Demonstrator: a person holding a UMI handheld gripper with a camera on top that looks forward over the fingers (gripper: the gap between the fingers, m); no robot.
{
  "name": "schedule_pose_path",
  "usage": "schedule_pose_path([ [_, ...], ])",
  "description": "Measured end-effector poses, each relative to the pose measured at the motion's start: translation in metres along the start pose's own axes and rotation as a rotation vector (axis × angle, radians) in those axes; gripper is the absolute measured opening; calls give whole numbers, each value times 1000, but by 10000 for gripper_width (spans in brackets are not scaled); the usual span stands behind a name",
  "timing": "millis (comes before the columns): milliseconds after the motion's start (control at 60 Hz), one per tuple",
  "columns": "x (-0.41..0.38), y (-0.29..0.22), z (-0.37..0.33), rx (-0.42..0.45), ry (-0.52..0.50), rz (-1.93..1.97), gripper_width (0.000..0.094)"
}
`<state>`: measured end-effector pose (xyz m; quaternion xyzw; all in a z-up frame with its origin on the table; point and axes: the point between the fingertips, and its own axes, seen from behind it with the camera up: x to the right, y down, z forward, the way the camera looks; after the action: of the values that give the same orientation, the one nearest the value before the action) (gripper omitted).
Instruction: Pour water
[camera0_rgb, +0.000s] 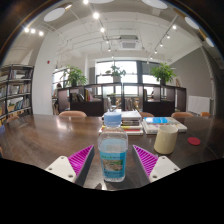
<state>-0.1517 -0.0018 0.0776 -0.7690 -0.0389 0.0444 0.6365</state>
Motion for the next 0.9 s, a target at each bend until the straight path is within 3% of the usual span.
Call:
schedule_pose_path([
  [117,-1,0,19,-4,-22,-1,765],
  [250,-6,-9,24,37,-36,9,495],
  [417,-7,-9,26,54,-52,17,327],
  [717,-6,-17,46,33,-73,140,321],
  [900,9,-66,77,86,-137,522,321],
])
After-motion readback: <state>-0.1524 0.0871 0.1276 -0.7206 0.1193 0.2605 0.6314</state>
